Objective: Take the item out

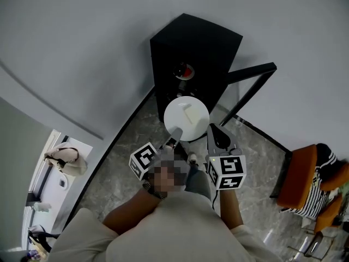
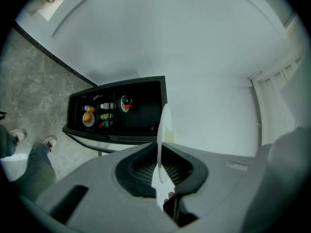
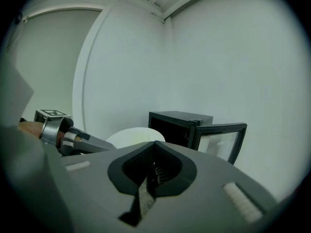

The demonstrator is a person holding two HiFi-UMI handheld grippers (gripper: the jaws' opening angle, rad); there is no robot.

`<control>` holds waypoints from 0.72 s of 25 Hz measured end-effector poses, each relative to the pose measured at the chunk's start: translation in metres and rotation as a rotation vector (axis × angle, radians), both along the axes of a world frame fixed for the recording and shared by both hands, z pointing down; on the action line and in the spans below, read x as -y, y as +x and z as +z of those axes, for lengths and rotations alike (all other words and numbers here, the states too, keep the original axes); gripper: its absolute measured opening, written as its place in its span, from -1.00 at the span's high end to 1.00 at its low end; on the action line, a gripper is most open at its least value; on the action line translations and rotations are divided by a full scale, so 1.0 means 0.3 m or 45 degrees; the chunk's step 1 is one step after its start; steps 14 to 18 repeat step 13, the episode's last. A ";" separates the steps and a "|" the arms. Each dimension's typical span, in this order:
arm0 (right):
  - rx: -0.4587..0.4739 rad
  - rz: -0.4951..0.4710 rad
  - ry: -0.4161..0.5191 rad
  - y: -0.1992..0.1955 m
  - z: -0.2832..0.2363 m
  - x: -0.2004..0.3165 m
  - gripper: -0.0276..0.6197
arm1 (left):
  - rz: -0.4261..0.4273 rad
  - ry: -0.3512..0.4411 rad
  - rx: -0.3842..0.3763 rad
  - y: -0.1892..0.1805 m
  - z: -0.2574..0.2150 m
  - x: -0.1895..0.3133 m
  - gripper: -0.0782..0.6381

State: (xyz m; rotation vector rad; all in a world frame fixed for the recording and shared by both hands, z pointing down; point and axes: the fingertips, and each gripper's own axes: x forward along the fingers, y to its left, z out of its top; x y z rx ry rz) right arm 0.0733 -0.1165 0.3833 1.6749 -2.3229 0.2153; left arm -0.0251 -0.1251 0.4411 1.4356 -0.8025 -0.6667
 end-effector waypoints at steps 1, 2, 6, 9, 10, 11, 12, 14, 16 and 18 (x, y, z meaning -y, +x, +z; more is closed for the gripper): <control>-0.002 0.001 0.003 0.001 -0.002 -0.001 0.89 | 0.000 0.001 0.001 0.002 0.001 -0.001 0.75; -0.003 0.002 0.006 0.002 -0.002 -0.002 0.89 | 0.000 0.001 0.002 0.003 0.002 -0.001 0.75; -0.006 -0.003 0.012 0.004 -0.001 -0.005 0.89 | 0.008 0.007 0.006 0.011 0.002 0.000 0.75; -0.007 -0.011 0.018 0.002 0.000 -0.008 0.89 | 0.014 0.008 0.009 0.017 0.005 -0.002 0.75; -0.008 -0.011 0.020 0.002 -0.001 -0.008 0.89 | 0.017 0.008 0.009 0.018 0.006 -0.002 0.75; -0.010 -0.011 0.022 0.002 -0.002 -0.008 0.89 | 0.019 0.007 0.009 0.020 0.007 -0.003 0.75; -0.011 -0.012 0.025 0.002 -0.004 -0.007 0.90 | 0.022 0.007 0.009 0.022 0.008 -0.003 0.75; -0.012 -0.012 0.027 0.002 -0.005 -0.007 0.89 | 0.024 0.008 0.008 0.023 0.008 -0.003 0.75; -0.012 -0.012 0.027 0.002 -0.005 -0.007 0.89 | 0.024 0.008 0.008 0.023 0.008 -0.003 0.75; -0.012 -0.012 0.027 0.002 -0.005 -0.007 0.89 | 0.024 0.008 0.008 0.023 0.008 -0.003 0.75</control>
